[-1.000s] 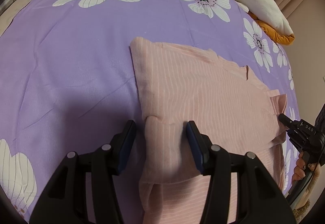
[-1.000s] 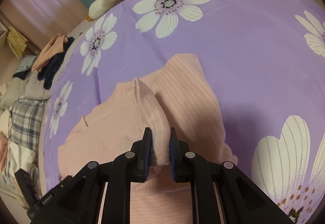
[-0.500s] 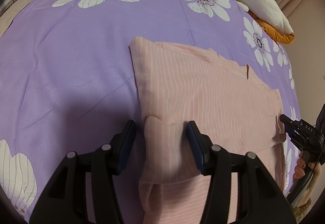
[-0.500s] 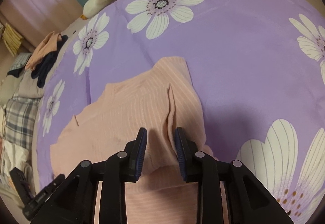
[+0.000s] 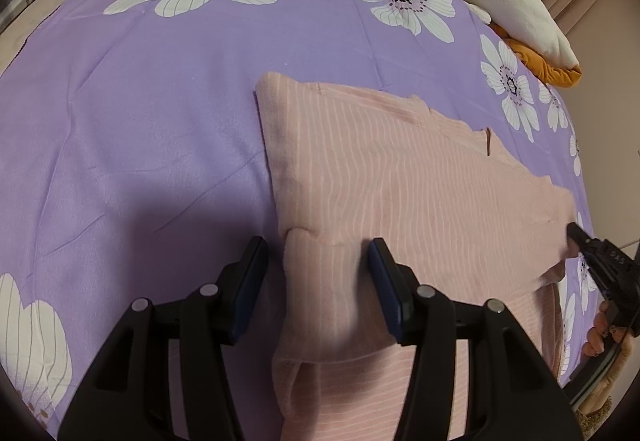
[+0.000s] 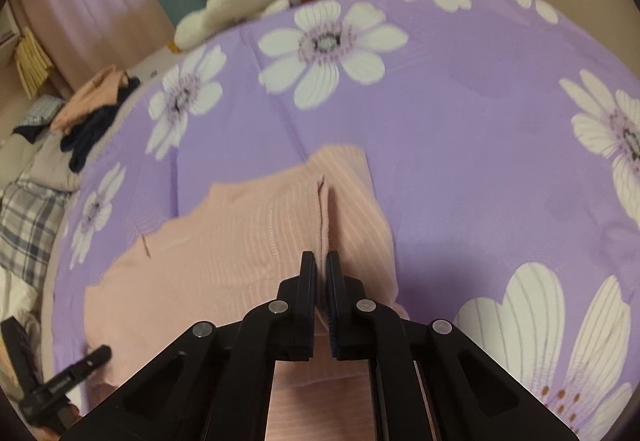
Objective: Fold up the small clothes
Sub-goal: 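Press the folded side flat, then open the right gripper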
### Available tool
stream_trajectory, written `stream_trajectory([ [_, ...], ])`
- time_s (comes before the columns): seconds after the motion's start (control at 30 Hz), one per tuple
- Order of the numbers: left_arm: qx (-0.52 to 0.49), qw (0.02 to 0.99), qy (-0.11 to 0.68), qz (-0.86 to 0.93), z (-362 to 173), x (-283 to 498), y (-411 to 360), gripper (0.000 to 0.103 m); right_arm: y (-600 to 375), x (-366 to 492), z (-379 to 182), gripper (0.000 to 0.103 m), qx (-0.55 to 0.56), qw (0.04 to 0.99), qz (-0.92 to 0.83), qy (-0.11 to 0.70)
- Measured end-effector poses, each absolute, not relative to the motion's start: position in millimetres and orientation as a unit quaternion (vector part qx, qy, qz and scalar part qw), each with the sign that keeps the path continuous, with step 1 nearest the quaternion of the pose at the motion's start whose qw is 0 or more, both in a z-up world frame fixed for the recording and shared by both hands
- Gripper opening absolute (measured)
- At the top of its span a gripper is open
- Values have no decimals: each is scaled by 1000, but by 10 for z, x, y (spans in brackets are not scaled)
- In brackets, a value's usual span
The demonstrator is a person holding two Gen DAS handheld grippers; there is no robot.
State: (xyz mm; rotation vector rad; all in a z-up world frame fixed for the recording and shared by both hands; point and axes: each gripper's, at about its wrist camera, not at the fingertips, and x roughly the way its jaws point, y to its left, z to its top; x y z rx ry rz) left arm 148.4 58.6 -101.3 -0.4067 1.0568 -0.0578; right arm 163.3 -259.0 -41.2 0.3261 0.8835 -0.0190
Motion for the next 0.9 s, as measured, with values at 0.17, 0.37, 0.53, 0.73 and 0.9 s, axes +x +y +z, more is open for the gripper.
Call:
stream_trajectory([
  [0.17,-181,848,497,-22,-996,1480,547,51,-2543,1588,-295,6,138,904,-15,405],
  [0.37,-174,851,495,-18,-1001,1478,508,51,-2576,1674,-456,6,134,894,-27,427],
  [0.53,-171,852,494,-18,-1003,1472,495,51,-2587,1681,-643,6,129,884,-40,448],
  [0.73,-171,851,495,-17,-1011,1484,491,52,-2592,1678,-730,6,127,878,-41,460],
  [0.9,-176,850,496,-17,-1015,1486,499,52,-2602,1673,-764,6,126,876,-35,465],
])
